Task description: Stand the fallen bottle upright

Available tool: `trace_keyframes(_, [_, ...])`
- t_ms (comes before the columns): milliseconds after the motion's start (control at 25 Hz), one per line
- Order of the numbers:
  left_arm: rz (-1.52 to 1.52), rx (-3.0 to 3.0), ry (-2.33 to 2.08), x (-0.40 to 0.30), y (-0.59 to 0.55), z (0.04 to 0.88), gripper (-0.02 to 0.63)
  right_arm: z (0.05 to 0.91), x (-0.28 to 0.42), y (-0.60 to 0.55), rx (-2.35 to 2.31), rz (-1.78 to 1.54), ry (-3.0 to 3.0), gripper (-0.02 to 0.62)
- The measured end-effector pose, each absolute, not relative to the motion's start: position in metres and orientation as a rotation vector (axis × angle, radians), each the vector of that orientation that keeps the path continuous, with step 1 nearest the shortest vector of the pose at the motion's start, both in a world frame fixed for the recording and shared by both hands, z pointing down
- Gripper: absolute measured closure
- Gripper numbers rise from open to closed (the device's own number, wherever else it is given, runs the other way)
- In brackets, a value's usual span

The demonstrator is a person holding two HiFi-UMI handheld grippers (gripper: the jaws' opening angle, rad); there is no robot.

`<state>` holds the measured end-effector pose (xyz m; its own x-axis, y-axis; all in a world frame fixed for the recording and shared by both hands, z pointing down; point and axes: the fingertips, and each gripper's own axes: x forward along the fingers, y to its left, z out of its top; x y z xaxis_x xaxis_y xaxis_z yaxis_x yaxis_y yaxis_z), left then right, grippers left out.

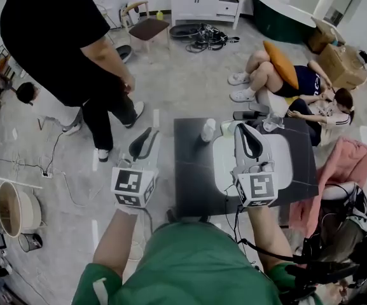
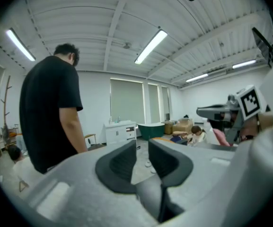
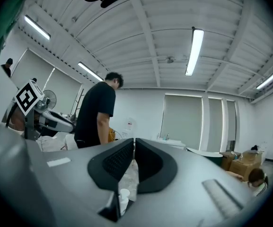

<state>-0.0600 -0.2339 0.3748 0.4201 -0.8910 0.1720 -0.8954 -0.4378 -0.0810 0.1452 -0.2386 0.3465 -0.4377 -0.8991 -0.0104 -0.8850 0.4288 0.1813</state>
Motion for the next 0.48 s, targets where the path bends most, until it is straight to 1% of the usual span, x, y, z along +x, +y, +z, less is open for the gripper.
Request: trace_keyframes(480, [0.158, 2.688, -1.736, -0.067, -0.237, 0.333, 0.550, 0.312, 0.140, -0.228, 1.636, -0.363, -2.603, 0.589])
